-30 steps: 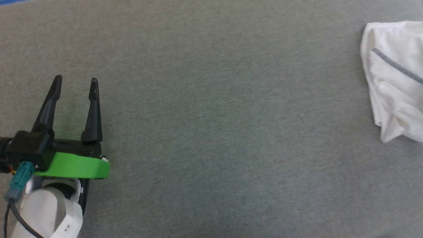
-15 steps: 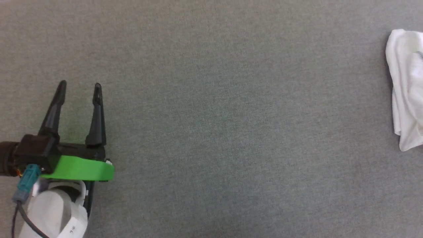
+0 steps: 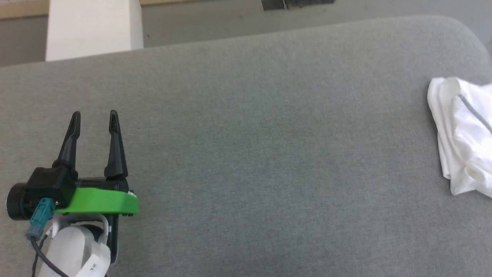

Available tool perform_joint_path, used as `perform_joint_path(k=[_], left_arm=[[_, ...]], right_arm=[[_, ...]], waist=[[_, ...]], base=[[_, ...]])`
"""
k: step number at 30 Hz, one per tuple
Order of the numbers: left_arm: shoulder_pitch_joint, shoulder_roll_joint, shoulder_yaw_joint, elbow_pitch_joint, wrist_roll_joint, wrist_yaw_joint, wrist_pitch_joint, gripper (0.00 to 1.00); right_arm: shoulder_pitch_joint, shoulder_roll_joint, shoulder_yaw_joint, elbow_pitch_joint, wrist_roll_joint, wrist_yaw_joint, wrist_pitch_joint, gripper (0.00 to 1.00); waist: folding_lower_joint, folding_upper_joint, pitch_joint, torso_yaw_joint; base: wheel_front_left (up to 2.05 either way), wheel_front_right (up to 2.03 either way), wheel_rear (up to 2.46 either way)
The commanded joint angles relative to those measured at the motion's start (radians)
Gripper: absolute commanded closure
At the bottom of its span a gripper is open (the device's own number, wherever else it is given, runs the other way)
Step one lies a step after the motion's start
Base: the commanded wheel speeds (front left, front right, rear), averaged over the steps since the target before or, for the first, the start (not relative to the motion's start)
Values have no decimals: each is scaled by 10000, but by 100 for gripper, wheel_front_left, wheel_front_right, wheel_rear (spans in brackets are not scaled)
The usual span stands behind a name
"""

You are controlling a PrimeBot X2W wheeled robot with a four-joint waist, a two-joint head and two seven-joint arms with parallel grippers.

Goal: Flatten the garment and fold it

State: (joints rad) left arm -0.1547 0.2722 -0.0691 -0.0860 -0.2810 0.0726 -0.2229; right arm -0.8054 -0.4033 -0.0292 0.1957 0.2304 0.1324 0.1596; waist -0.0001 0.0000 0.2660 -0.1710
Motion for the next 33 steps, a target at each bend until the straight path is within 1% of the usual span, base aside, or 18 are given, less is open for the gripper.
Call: perform_joint_path(k=[1, 3, 7, 9, 11, 13, 17, 19, 27, 33], left_arm=[[56, -59, 52, 95, 17, 113, -80, 0], [29, -111, 26, 182, 6, 159, -82, 0], [-51, -191, -87, 477, 64, 250, -64, 0], [-107, -251, -126, 635, 118, 333, -88, 0], [-163, -347, -228, 787, 157, 372, -110, 0], [-215, -424, -310, 944, 163, 376, -135, 0], [-347, -521, -485, 1368, 192, 341, -167, 0], [-429, -590, -544, 1561, 194, 343, -193, 0], [-360, -900, -567, 2224, 93, 366, -329, 0], [-132, -1149, -514, 2719, -117, 295, -367, 0]], right_arm=[[488, 608, -117, -442, 196, -17, -363, 0], [1136, 1258, -145, -1112, 173, -17, -798, 0], [2603, 2651, -289, -2007, -64, -17, -1665, 0], [3333, 3158, -354, -2222, -291, -17, -2145, 0], [4034, 3417, -376, -2221, -414, -17, -2555, 0], [4627, 3508, -402, -2100, -468, -17, -2951, 0], [5525, 3526, -299, -1554, 148, -17, -3710, 0], [5890, 3527, -286, -1320, 222, -17, -3920, 0], [6874, 3529, -274, -649, 425, -17, -4193, 0], [7221, 3530, -138, -497, 493, -17, -4210, 0]], waist=[[1, 0, -824, 584], [1, 0, -975, 765], [1, 0, -1276, 1142], [1, 0, -1377, 1294], [1, 0, -1476, 1446], [1, 0, -1534, 1555], [1, 0, -1640, 1702], [1, 0, -1676, 1753], [1, 0, -1835, 1802], [1, 0, -1876, 1793]], base=[[0, 0, 0], [0, 0, 0], [0, 0, 0], [0, 0, 0], [0, 0, 0], [0, 0, 0], [0, 0, 0], [0, 0, 0], [0, 0, 0], [0, 0, 0]])
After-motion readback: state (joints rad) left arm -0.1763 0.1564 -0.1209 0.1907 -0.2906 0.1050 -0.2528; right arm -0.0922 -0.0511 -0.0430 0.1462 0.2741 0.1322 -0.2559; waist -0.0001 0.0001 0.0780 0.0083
